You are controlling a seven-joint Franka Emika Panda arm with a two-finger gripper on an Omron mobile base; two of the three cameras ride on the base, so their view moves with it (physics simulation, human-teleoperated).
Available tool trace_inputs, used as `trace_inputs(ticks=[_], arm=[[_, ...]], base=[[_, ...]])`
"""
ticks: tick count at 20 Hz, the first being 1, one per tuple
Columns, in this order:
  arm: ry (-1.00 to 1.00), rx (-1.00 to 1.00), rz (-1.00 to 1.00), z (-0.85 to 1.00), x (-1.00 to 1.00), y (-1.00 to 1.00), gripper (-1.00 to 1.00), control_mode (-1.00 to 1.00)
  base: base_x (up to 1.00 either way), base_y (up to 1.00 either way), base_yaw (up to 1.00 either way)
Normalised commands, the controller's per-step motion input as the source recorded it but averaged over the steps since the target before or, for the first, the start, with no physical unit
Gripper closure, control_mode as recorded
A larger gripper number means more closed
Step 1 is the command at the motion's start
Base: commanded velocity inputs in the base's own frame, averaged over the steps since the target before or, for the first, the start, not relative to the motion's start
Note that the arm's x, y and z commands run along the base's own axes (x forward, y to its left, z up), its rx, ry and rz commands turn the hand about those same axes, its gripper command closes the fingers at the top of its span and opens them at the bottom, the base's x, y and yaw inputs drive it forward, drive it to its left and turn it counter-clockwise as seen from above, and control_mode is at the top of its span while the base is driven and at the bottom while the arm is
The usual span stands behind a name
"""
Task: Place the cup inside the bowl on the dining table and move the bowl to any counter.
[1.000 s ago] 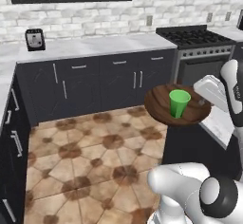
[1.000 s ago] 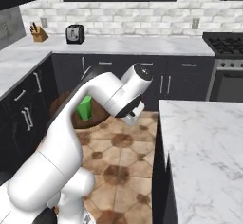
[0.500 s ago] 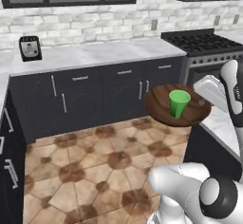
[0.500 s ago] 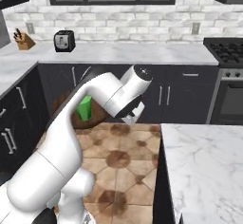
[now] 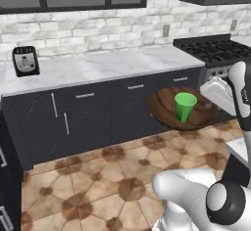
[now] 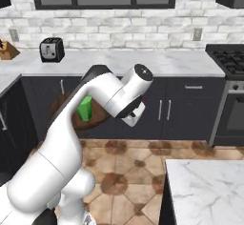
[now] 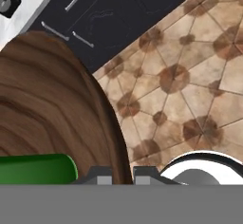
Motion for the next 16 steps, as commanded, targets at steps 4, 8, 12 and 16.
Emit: trace_inputs(ticks=[4, 8, 12, 16], arm=[[0.00, 0.00, 0.00, 0.00, 0.00, 0.00, 1.00, 1.00], [0.00, 0.00, 0.00, 0.00, 0.00, 0.00, 1.00, 1.00], [0.00, 0.00, 0.00, 0.00, 0.00, 0.00, 1.00, 1.00], [0.00, 0.00, 0.00, 0.00, 0.00, 0.00, 1.00, 1.00]], base=[[0.83, 0.35, -0.06], [0.79, 0.35, -0.03], [0.72, 0.32, 0.00], [0.72, 0.26, 0.00]])
